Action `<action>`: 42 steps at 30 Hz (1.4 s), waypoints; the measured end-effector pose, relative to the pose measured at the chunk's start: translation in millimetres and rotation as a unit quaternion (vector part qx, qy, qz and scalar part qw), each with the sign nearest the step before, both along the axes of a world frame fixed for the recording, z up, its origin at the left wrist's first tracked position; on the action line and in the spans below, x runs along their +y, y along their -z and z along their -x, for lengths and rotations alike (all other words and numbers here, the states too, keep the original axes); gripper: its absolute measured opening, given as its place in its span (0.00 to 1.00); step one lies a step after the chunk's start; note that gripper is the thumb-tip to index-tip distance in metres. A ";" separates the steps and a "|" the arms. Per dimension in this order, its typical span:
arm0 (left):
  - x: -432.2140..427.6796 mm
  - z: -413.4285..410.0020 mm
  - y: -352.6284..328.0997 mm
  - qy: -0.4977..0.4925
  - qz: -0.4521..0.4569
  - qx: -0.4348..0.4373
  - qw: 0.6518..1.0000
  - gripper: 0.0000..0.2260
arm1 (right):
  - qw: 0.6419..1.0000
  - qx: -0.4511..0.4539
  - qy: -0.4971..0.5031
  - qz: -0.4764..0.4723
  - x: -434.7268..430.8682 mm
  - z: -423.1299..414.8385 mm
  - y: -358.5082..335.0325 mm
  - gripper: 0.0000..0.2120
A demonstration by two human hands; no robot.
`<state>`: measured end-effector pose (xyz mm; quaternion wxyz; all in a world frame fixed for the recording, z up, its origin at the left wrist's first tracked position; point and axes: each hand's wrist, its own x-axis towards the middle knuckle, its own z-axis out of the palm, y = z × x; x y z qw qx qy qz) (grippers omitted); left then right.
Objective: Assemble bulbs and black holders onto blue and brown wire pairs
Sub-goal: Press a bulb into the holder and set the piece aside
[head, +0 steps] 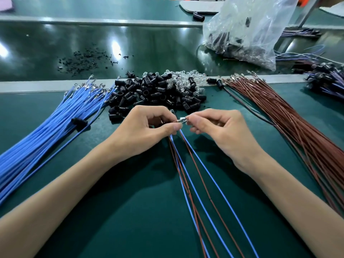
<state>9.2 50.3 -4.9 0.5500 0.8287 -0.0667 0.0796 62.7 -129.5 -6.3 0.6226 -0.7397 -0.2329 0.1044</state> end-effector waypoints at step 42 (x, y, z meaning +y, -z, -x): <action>-5.9 1.9 2.2 0.000 0.015 -0.042 0.999 0.06 | 0.997 0.045 -0.016 -0.061 -0.1 7.9 5.6 0.09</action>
